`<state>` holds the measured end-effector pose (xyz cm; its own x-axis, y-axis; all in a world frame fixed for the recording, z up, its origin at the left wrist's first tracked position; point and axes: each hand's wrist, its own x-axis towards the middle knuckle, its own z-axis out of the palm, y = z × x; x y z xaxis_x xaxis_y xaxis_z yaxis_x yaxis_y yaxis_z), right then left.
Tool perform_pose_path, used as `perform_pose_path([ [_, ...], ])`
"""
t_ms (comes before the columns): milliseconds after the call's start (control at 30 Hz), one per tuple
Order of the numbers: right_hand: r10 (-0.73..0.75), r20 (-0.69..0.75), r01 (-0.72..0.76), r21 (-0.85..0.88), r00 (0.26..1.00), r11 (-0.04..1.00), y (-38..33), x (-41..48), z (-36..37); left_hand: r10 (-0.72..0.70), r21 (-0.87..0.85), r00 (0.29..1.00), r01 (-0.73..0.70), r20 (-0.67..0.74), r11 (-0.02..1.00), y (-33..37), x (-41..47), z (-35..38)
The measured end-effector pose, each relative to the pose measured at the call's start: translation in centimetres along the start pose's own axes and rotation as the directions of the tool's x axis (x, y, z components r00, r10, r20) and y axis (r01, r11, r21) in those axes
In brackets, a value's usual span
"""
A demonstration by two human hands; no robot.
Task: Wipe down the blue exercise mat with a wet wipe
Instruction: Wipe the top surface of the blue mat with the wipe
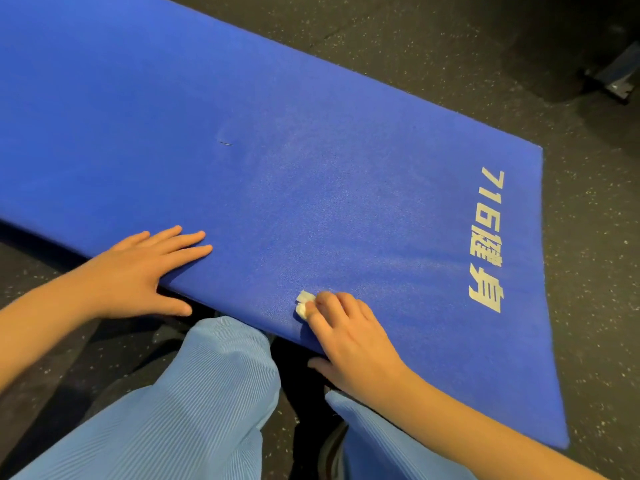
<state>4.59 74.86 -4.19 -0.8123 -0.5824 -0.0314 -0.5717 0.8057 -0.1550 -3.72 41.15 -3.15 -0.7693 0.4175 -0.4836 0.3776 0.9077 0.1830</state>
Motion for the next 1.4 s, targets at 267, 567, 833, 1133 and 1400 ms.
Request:
perform_pose_path([
  [267,-0.041,-0.228,0.046,0.018,0.973,0.999,2.2,0.3,-1.1,0.063,0.052,0.987,-0.056,-0.150,0.997,0.5,1.0,0.5],
  [567,0.124,-0.229,-0.131,-0.016,0.965,0.991,10.0,-6.8,-7.6,0.296,0.132,0.921,-0.270,-0.255,0.954,10.7,6.1,-2.0],
  [833,0.286,-0.194,-0.273,0.089,0.938,0.958,10.6,-16.4,-4.9,0.541,0.195,0.800,-0.505,-0.259,0.841,16.5,7.8,1.1],
  [1133,0.569,-0.301,-0.541,0.179,0.765,0.822,10.1,-16.2,-0.4,0.353,0.086,0.882,-0.344,-0.312,0.935,14.6,8.1,2.6],
  [1400,0.687,-0.216,-0.553,0.451,0.694,0.700,7.1,-12.6,0.8,0.299,0.077,0.906,-0.290,-0.299,0.954,14.6,7.8,3.1],
])
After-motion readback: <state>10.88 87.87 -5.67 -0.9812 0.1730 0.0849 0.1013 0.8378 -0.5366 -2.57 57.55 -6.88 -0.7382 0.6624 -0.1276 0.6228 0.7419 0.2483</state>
